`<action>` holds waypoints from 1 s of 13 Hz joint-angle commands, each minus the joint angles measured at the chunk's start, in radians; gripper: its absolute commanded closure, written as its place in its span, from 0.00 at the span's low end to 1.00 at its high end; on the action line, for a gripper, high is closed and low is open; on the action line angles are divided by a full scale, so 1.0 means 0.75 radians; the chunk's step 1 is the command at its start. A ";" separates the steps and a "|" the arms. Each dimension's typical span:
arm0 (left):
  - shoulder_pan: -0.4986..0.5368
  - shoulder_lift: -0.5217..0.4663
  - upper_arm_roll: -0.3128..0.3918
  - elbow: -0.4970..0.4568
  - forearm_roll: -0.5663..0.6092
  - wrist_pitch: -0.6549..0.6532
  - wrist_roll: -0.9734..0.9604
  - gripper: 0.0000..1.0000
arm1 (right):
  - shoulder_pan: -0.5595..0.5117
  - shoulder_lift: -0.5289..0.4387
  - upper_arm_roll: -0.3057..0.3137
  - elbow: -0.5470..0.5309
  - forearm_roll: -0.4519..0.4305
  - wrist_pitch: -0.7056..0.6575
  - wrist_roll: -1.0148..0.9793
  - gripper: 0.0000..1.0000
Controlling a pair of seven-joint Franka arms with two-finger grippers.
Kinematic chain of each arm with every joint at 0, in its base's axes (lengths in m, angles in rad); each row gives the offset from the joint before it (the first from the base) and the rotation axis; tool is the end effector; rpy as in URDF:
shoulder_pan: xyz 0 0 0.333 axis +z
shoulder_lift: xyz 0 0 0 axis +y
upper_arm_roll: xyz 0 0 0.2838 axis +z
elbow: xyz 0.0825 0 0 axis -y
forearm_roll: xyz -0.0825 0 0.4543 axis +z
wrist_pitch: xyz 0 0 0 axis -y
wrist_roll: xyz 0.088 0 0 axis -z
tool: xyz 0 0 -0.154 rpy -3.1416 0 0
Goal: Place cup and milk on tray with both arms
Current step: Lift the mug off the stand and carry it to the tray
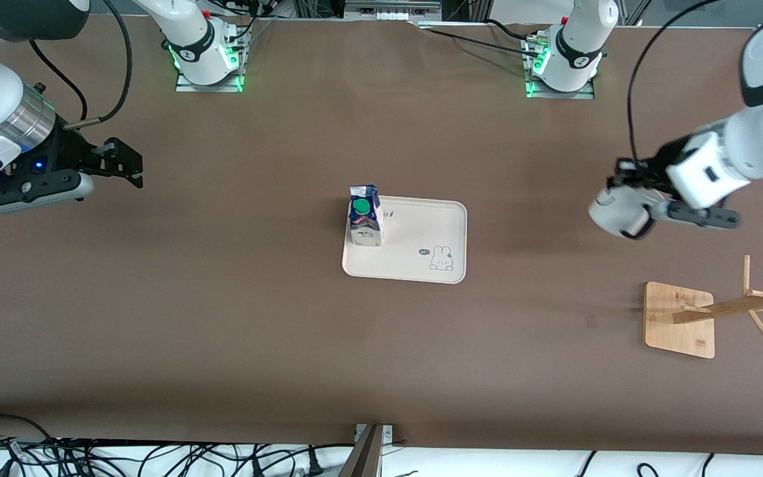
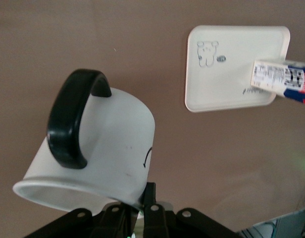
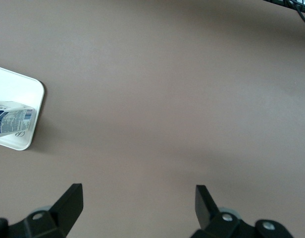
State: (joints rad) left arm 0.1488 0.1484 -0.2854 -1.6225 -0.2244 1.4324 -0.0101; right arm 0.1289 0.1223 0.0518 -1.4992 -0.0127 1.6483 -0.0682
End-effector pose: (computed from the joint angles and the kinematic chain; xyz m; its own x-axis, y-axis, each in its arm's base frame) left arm 0.6075 -0.1147 0.4267 0.9324 -0.1600 -0.3241 -0.0766 -0.9638 0.2555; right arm 0.6562 0.1166 0.5125 0.9687 0.2467 0.0265 0.2466 -0.9691 0.0082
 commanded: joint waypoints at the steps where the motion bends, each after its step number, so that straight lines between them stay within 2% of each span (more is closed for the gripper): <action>1: 0.002 0.076 -0.139 0.030 0.031 -0.124 -0.007 1.00 | -0.002 -0.002 0.005 0.013 -0.012 -0.003 0.019 0.00; 3: -0.073 0.129 -0.139 0.034 0.033 -0.100 -0.060 1.00 | -0.002 -0.002 0.005 0.013 -0.012 -0.003 0.019 0.00; 5: -0.157 0.225 -0.139 0.052 0.031 0.006 -0.182 1.00 | -0.002 -0.002 0.005 0.013 -0.012 -0.003 0.019 0.00; 6: -0.202 0.315 -0.133 0.125 0.031 0.021 -0.290 1.00 | -0.002 -0.002 0.005 0.013 -0.012 -0.003 0.019 0.00; 7: -0.241 0.431 -0.129 0.250 0.039 0.021 -0.399 1.00 | -0.004 -0.002 0.005 0.013 -0.012 -0.003 0.019 0.00; 10: -0.392 0.732 -0.112 0.514 0.158 0.025 -0.612 1.00 | -0.004 -0.002 0.002 0.013 -0.012 -0.003 0.019 0.00; 11: -0.429 0.781 -0.112 0.549 0.170 0.029 -0.657 1.00 | -0.004 -0.002 0.002 0.013 -0.012 -0.003 0.019 0.00; 13: -0.493 0.845 -0.098 0.537 0.172 0.143 -0.674 1.00 | -0.004 0.000 0.002 0.013 -0.012 -0.003 0.019 0.00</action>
State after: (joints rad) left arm -0.1675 0.7178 -0.3763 -1.2908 -0.1202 1.5200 -0.4800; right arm 0.1280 0.1226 0.0509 -1.4980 -0.0127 1.6483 -0.0678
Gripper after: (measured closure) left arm 0.907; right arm 0.000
